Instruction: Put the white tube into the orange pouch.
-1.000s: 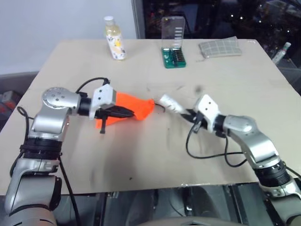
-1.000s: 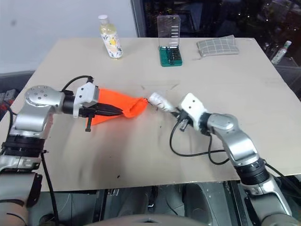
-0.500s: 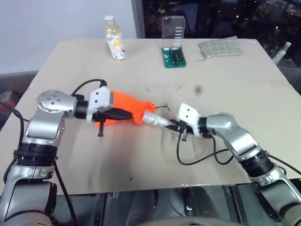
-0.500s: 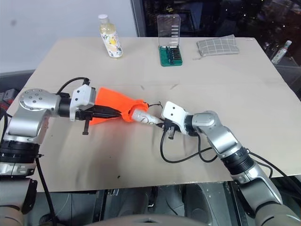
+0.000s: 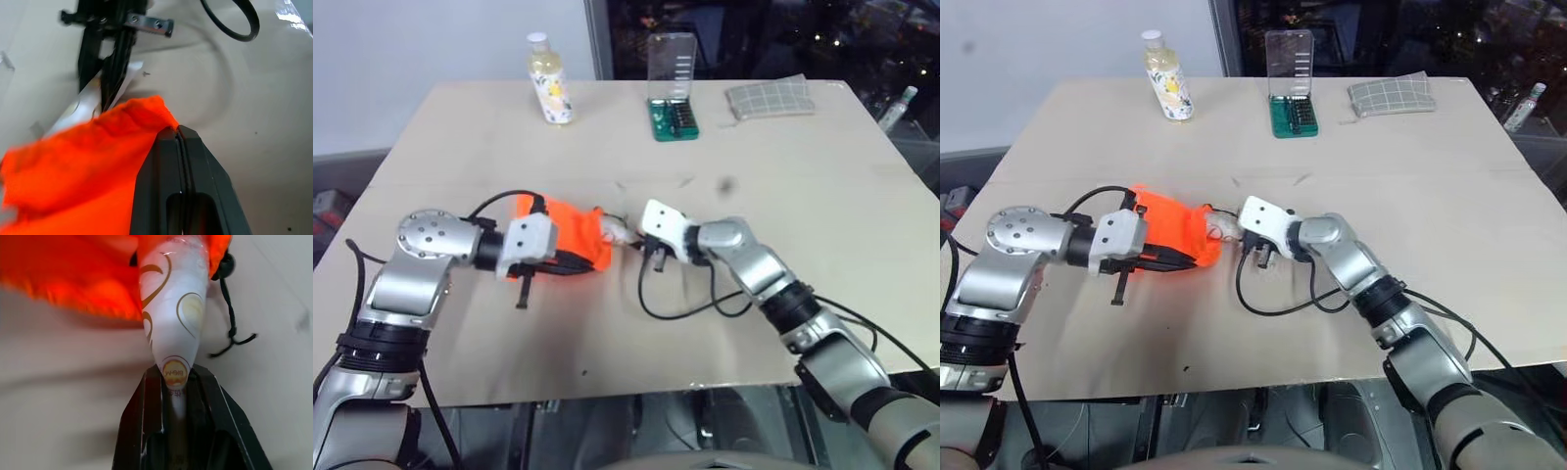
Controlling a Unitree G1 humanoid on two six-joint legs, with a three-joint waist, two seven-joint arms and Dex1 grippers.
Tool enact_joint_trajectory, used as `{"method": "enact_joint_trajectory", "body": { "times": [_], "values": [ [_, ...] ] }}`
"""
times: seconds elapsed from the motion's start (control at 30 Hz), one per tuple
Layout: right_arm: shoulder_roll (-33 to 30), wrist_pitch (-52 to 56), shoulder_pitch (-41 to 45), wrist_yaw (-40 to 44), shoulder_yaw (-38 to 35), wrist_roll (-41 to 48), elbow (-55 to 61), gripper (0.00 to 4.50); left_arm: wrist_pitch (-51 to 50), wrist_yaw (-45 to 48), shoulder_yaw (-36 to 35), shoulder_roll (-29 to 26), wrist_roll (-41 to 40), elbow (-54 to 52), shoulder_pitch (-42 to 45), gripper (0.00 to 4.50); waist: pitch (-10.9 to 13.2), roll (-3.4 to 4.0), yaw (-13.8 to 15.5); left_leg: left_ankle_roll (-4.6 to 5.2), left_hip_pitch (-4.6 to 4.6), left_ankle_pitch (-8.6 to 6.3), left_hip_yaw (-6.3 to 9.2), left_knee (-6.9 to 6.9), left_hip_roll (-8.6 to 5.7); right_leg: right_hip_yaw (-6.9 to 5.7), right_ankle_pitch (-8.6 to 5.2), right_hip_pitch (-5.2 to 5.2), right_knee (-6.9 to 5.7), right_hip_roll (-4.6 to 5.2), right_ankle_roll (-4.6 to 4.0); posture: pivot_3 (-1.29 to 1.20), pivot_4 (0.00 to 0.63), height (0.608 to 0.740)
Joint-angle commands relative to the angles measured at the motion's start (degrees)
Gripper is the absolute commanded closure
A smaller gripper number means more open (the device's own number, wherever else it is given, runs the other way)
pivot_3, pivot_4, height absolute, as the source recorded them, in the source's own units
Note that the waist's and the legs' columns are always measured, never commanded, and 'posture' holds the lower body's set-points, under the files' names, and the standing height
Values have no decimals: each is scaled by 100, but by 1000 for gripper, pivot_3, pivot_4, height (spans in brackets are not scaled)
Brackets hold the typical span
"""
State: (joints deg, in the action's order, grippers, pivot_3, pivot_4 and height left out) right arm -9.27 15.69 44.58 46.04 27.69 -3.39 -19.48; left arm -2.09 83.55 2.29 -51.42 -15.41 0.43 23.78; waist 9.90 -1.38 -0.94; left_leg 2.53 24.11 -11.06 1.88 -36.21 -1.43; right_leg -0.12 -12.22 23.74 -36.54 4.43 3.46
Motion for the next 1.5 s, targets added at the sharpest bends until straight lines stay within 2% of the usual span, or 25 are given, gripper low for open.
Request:
{"method": "enact_joint_trajectory", "body": {
  "times": [0.03,0.1,0.23,0.33,0.6,0.77,0.87,0.9,0.93,1.0,1.07,1.17,1.27,1.4,1.5],
  "values": [
    [-69,-404,45,392,234,-129,203,4496,190,-254,-52,79,62,-149,31,4500,0,0,-1,0,0,0,0,0,0,0,0,0,0,0,0,0,150,740],
    [-141,-385,-29,505,249,-157,321,4496,213,-357,-63,97,101,-146,32,4500,0,0,-3,-1,-2,-1,0,0,-1,0,0,1,0,0,0,0,150,740],
    [-706,83,-377,868,65,-5,1257,4496,367,-539,-105,72,187,-82,-24,4500,1,1,27,-1,-5,-1,3,-1,-2,0,0,0,0,1,0,0,150,740],
    [-755,152,-419,917,87,53,1422,4496,354,-578,-70,98,131,-249,-134,4500,0,1,8,-1,-5,-1,-1,-1,-3,0,0,-2,1,3,1,0,150,740],
    [417,-660,210,143,-19,-105,-78,4496,358,-529,49,145,16,-833,-515,4500,1,1,-103,-6,-16,-1,1,6,24,5,3,-2,-9,-28,-6,0,150,740],
    [825,-2186,634,-78,138,-380,-1308,4496,469,-522,16,80,80,-969,-707,4500,1,1,-107,-18,-18,-4,0,6,19,8,3,-2,0,-24,-6,0,150,740],
    [959,-2733,759,97,94,-361,-1928,4496,503,-598,-20,76,115,-981,-780,4500,2,3,-122,-27,-18,-9,-1,7,19,13,3,0,2,-26,-7,0,150,740],
    [974,-2873,763,122,57,-351,-2064,3478,505,-634,-36,79,122,-985,-799,4500,2,3,-126,-27,-19,-9,0,11,19,13,3,1,2,-27,-7,0,150,740],
    [956,-3027,752,112,37,-373,-2135,3262,505,-666,-48,79,129,-983,-819,4500,2,3,-127,-28,-21,-9,-1,14,19,13,3,1,1,-27,-7,0,150,740],
    [851,-3189,610,-10,-147,-296,-1902,2210,456,-771,-100,85,119,-977,-870,4500,2,4,-124,-30,-23,-9,1,20,20,13,3,1,0,-28,-7,0,150,740],
    [565,-3076,288,215,-270,-113,-1277,1371,498,-836,-143,72,133,-915,-954,4500,2,4,-116,-31,-23,-9,2,21,20,13,3,2,0,-28,-8,0,150,740],
    [-101,-2708,-348,794,-390,231,25,1371,618,-912,-194,53,178,-795,-1155,4500,3,5,-87,-32,-23,-11,2,22,17,14,3,-1,3,-23,-8,0,150,740],
    [-512,-2444,-632,872,-489,272,636,1371,589,-959,-262,59,58,-847,-1334,4500,3,5,-91,-32,-22,-12,-2,22,15,16,3,-2,7,-19,-7,0,150,740],
    [-708,-3040,-447,36,-453,-557,-5,1371,641,-859,-406,-50,-55,-1024,-1800,4500,2,4,-167,-32,-37,-12,-16,23,43,26,0,-2,3,-39,-14,0,150,740],
    [-468,-3421,-91,-407,-395,-839,-762,1371,663,-823,-435,-120,-115,-1190,-2043,4500,3,6,-149,-33,-40,-11,-19,26,60,26,-2,2,1,-53,-38,0,150,740]
  ]
}}
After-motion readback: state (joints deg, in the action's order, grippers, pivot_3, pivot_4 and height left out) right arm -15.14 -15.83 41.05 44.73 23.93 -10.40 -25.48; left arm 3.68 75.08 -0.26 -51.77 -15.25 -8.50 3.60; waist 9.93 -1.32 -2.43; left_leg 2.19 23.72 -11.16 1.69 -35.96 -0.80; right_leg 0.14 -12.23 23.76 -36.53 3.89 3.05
